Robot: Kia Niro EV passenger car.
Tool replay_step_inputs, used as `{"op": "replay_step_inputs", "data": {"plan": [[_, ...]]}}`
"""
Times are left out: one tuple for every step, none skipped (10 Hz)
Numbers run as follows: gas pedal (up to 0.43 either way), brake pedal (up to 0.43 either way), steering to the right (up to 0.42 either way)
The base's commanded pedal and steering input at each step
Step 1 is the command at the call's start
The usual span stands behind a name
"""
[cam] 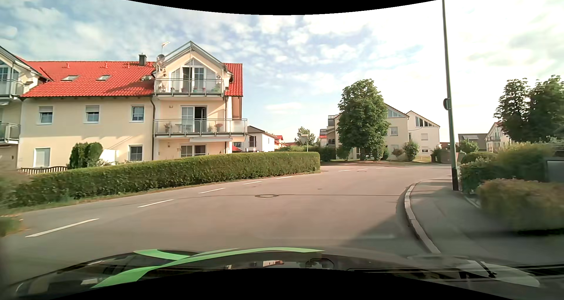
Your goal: Follow the waypoints while adhering to traffic rules and regulations
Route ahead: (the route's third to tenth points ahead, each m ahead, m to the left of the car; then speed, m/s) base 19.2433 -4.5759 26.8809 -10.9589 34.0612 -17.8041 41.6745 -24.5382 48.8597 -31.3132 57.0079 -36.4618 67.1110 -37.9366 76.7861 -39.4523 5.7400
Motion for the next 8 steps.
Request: {"op": "replay_step_inputs", "data": {"plan": [[0.059,0.0,0.111],[0.079,0.0,0.111],[0.079,0.0,0.11],[0.079,0.0,0.113],[0.079,0.0,0.114],[0.079,0.0,0.113],[0.079,0.0,0.111],[0.079,0.0,0.112]]}}
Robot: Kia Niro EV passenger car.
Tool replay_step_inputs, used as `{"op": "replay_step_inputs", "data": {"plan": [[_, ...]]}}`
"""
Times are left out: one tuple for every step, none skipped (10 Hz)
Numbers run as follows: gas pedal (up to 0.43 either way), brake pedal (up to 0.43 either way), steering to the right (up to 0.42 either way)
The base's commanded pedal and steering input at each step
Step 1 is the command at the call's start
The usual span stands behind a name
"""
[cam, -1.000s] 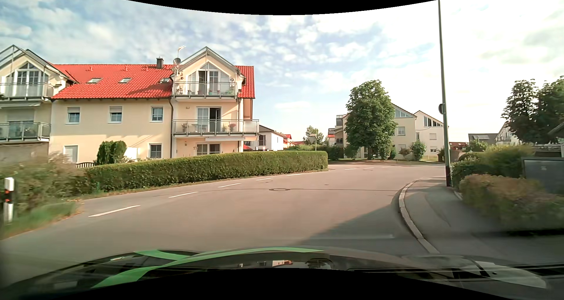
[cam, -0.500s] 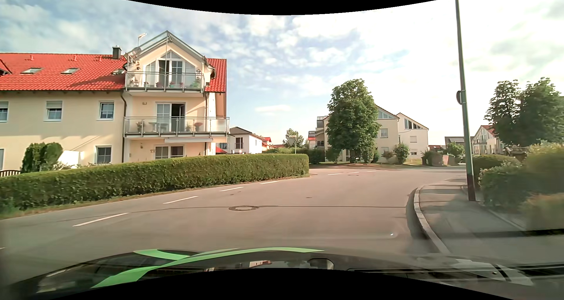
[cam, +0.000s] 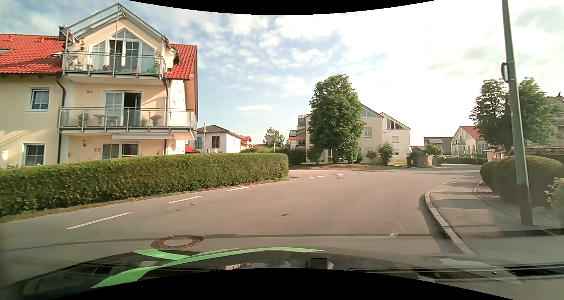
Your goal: Follow the waypoints while adhering to traffic rules and regulations
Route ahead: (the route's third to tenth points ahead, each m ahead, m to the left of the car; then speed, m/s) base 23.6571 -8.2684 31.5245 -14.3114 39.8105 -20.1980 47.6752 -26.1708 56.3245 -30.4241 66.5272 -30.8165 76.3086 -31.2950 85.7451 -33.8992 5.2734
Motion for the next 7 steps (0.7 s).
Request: {"op": "replay_step_inputs", "data": {"plan": [[0.079,0.0,0.115],[0.079,0.0,0.126],[0.079,0.0,0.148],[0.079,0.0,0.159],[0.11,0.0,0.161],[0.13,0.0,0.16],[0.15,0.0,0.159]]}}
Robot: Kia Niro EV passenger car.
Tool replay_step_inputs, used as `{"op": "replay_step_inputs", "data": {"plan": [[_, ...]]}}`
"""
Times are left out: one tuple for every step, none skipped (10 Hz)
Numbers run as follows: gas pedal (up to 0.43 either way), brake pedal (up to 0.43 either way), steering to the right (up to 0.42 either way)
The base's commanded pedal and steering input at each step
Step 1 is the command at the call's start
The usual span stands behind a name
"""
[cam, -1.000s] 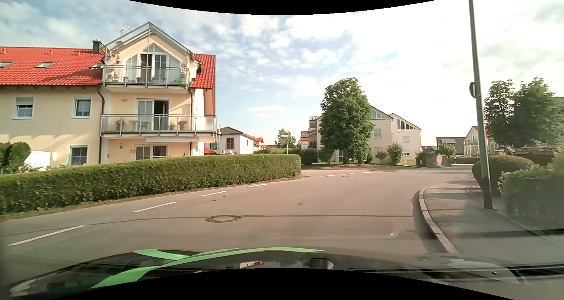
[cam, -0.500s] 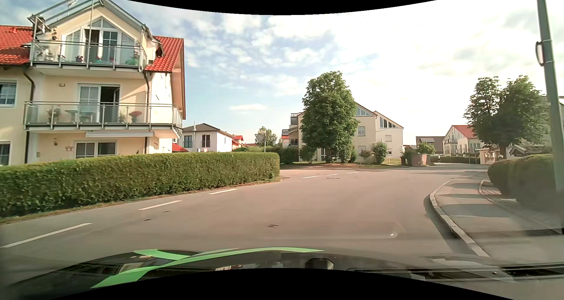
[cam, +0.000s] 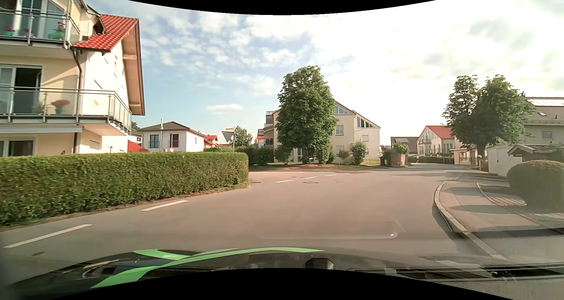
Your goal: Follow the waypoints while adhering to traffic rules and regulations
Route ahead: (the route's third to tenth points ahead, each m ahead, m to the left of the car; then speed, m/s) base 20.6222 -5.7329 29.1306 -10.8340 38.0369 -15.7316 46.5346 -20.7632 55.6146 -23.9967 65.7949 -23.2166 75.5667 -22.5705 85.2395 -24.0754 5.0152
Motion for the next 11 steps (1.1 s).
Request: {"op": "replay_step_inputs", "data": {"plan": [[0.157,0.0,0.156],[0.169,0.0,0.156],[0.169,0.0,0.158],[0.169,0.0,0.164],[0.169,0.0,0.169],[0.169,0.0,0.174],[0.169,0.0,0.179],[0.169,0.0,0.18],[0.169,0.0,0.181],[0.169,0.0,0.181],[0.169,0.0,0.181]]}}
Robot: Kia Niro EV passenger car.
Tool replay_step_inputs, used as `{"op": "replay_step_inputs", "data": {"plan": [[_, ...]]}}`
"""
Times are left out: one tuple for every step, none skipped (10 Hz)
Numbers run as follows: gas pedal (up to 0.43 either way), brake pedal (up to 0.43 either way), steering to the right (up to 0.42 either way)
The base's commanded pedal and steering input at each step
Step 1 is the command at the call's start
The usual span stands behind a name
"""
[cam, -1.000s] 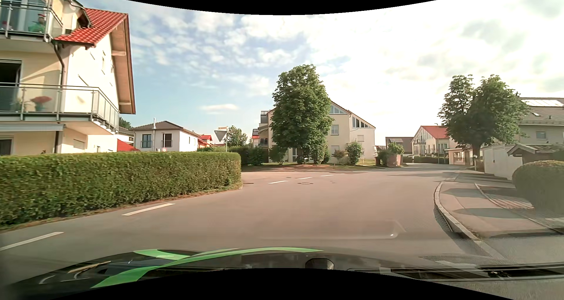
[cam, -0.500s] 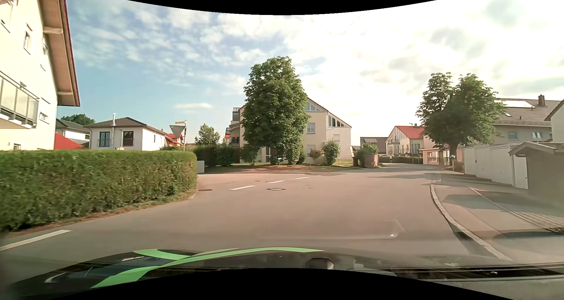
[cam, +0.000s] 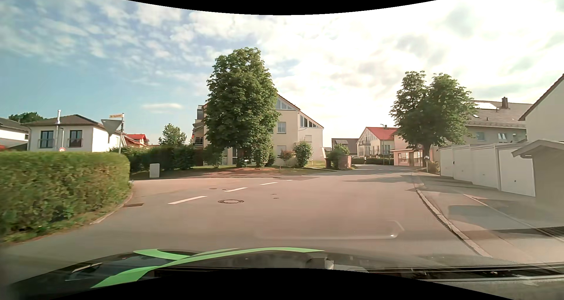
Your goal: Follow the waypoints while adhering to traffic rules and regulations
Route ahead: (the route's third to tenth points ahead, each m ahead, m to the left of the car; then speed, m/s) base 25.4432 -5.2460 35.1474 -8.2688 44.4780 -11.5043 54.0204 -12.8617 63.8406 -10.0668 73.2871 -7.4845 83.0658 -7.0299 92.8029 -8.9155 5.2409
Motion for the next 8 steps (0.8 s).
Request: {"op": "replay_step_inputs", "data": {"plan": [[0.169,0.0,0.181],[0.177,0.0,0.181],[0.209,0.0,0.18],[0.209,0.0,0.179],[0.209,0.0,0.174],[0.209,0.0,0.168],[0.209,0.0,0.159],[0.209,0.0,0.152]]}}
